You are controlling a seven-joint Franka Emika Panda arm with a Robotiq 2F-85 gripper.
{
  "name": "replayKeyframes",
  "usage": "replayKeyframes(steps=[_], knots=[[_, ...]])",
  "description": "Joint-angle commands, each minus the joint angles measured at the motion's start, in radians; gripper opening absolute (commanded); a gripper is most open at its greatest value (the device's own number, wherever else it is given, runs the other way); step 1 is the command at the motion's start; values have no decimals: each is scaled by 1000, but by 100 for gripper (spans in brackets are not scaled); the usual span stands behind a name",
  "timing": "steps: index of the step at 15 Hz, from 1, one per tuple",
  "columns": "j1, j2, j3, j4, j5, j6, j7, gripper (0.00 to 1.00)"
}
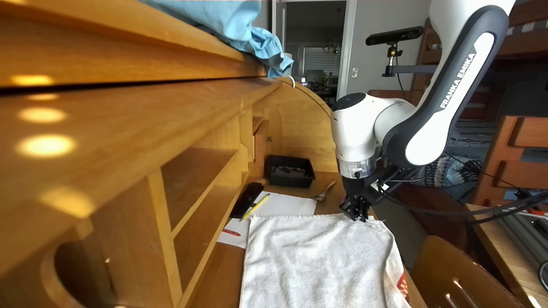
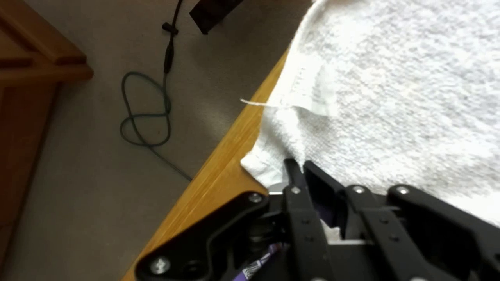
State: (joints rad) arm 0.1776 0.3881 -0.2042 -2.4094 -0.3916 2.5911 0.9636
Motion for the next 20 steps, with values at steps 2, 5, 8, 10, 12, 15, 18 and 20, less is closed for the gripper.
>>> replayKeyframes(steps=[2,5,8,10,12,15,18,20], knots=[[9,-19,-10,-29,-9,27,17,2],[26,-81,-12,-63,-26,2,23,2],[42,-140,-6,-82,-45,-39,27,2],[49,-179,3,-86,-68,-68,34,2],[45,-217,17,-85,-104,-98,45,2],[24,-258,53,-73,-145,-122,37,2],[6,-276,89,-57,-160,-120,16,2],[-2,-283,112,-46,-166,-116,7,2]])
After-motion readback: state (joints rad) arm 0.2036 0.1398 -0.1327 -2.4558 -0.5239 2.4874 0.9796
